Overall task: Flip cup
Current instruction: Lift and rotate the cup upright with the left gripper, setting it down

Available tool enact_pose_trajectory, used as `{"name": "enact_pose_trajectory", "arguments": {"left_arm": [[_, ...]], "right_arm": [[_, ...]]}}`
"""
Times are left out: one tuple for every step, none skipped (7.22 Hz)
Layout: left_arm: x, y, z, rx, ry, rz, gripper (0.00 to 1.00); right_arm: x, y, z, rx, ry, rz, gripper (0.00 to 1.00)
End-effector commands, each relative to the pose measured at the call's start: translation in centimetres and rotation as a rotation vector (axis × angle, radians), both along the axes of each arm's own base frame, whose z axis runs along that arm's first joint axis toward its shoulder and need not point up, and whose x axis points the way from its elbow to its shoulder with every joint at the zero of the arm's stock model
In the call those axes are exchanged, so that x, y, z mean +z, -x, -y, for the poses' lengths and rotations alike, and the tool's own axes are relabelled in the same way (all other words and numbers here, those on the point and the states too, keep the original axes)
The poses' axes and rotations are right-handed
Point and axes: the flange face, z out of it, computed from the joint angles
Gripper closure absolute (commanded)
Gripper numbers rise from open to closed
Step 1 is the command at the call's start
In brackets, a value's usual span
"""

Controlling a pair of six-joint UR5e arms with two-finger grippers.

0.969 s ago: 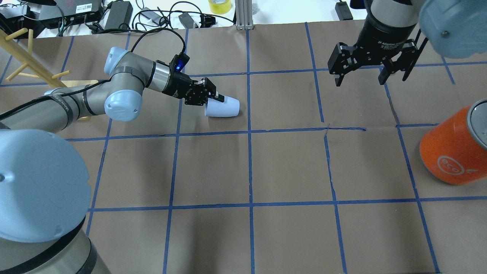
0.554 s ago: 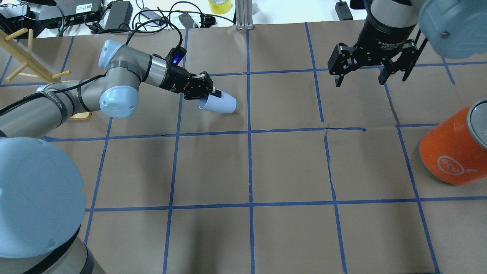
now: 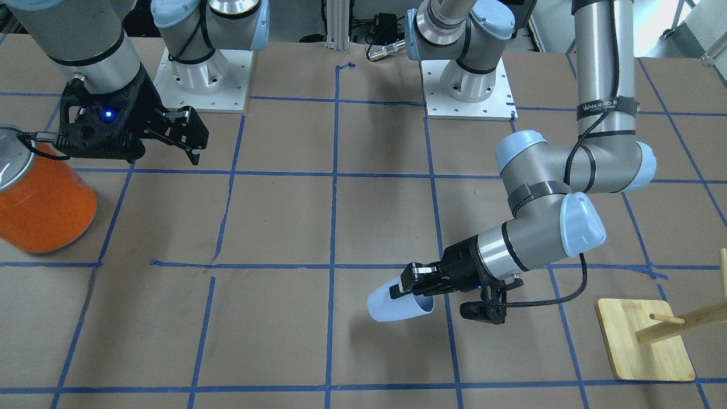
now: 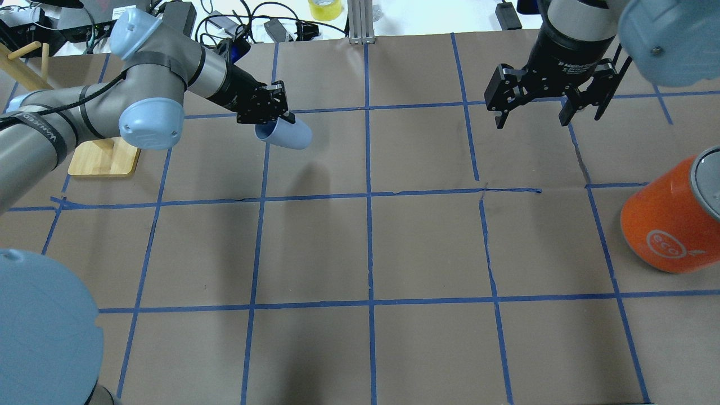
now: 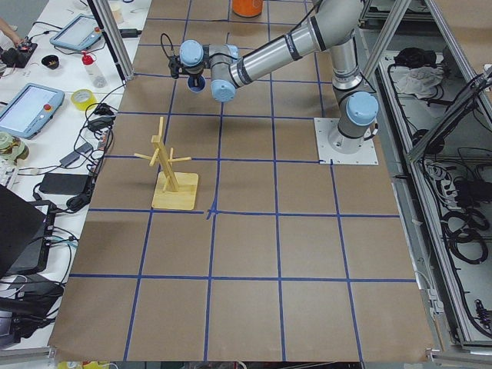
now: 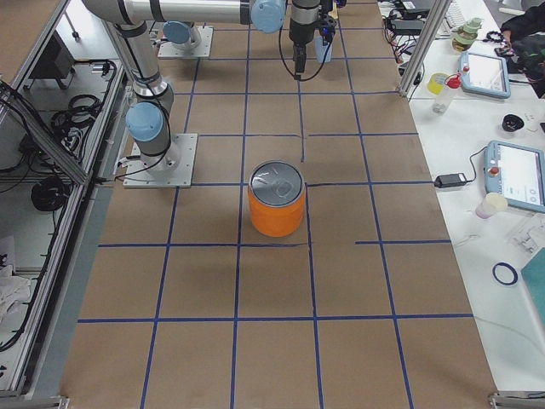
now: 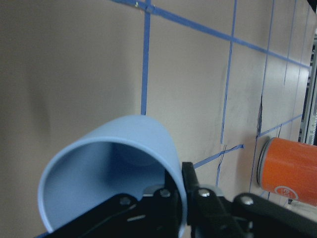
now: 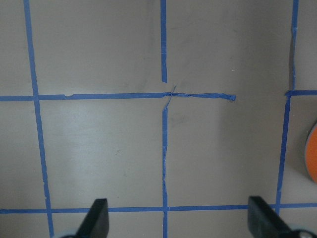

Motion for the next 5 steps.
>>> {"name": "enact_pose_trajectory", "arguments": {"left_arm": [[1.4, -2.8, 0.7, -0.053, 0.010, 0.302, 1.00], [1.6, -3.9, 1.2, -0.132, 0.024, 0.416, 1.00], [1.3, -5.0, 1.8, -0.171, 0.021, 0.514, 1.00], [0.4, -5.2, 2.1, -0.229, 0.020, 0.536, 1.00], [-1.0, -5.2, 2.7, -0.256, 0.012, 0.537, 1.00]], "right_arm": [[0.1, 0.0, 0.0, 0.000, 0.002, 0.000, 0.00], [0.0, 0.0, 0.0, 0.000, 0.001, 0.000, 0.00], [0.0, 0.0, 0.0, -0.001, 0.001, 0.000, 0.00], [-0.1, 0.0, 0.0, -0.001, -0.001, 0.000, 0.00], [-0.1, 0.0, 0.0, -0.001, -0.001, 0.000, 0.00]]}}
